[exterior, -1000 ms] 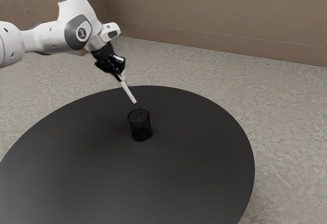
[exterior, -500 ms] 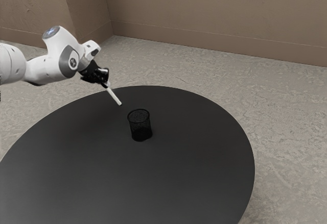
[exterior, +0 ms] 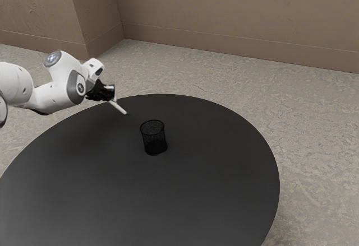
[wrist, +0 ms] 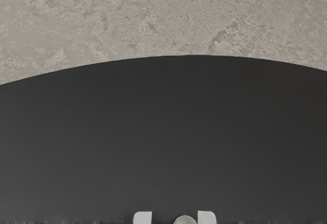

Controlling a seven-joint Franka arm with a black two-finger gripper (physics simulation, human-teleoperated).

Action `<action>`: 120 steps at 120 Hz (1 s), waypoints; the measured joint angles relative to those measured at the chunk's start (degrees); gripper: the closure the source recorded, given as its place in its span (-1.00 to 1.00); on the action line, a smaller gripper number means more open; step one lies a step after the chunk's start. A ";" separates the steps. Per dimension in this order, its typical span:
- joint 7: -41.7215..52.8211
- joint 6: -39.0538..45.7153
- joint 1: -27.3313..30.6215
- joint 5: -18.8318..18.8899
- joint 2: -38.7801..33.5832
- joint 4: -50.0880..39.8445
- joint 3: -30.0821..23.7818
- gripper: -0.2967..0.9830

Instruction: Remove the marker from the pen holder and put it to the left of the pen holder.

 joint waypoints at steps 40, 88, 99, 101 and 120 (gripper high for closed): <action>1.75 1.27 0.02 -0.80 -2.66 -6.57 -0.33 -0.14; 3.03 -17.41 -3.56 0.01 -26.38 -15.17 -0.86 -0.48; 3.17 -26.02 -5.11 0.59 -33.10 -14.35 -1.44 -0.50; 3.19 -27.70 -5.10 0.97 -34.16 -13.64 -1.89 -0.50; 3.38 -43.36 -5.86 4.94 -36.87 -2.90 -4.89 -0.52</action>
